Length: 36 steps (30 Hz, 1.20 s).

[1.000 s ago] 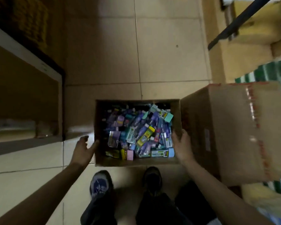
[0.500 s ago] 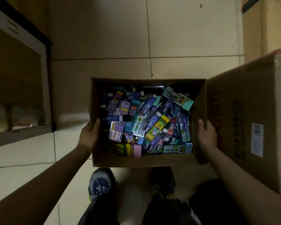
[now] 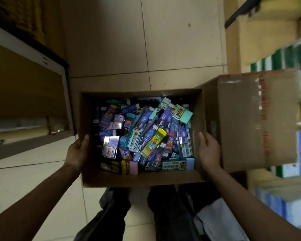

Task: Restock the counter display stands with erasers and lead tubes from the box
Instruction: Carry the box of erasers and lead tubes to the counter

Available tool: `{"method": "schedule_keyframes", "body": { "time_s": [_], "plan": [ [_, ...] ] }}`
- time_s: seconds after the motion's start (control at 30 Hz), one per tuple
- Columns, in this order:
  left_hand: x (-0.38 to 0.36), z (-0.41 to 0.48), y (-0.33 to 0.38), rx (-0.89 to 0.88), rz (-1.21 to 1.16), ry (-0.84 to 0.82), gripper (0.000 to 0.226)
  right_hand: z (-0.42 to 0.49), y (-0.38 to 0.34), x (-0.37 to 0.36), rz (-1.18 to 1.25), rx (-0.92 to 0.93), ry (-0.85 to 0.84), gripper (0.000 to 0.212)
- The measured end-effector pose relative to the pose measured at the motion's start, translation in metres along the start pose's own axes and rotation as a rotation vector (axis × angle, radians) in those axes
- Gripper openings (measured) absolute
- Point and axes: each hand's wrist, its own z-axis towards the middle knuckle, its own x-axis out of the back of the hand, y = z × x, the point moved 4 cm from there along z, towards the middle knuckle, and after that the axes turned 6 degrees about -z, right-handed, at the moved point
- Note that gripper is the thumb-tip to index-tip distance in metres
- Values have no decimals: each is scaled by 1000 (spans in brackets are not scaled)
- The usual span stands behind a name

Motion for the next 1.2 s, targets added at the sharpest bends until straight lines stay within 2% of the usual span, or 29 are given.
{"method": "schedule_keyframes", "body": {
  "time_s": [0.13,0.23,0.4,0.53,0.63,0.73,0.83,1.0,1.13,1.2],
  "plan": [
    [35,-83,62,-6,-4,47,39,-60,-50,77,72,44,8,26],
    [53,-140,108,1,-51,32,35,-96,-85,134,39,98,14,27],
    [80,-247,194,-63,-3,47,44,-153,-144,246,38,145,21,31],
    [92,-313,258,-181,54,76,34,-187,-186,320,9,214,96,33],
    [98,-340,297,-252,59,83,37,-197,-212,357,-13,230,147,37],
    [101,-348,331,-283,75,47,40,-191,-241,381,-22,237,181,40],
    [103,-340,363,-278,89,32,55,-172,-276,393,-39,248,205,40],
    [111,-295,430,-277,169,135,59,-122,-346,396,-77,243,223,42],
    [114,-252,498,-240,73,88,63,-84,-412,396,-38,240,199,39],
    [117,-236,537,-268,81,116,61,-66,-447,400,-22,242,180,39]
  ]
}}
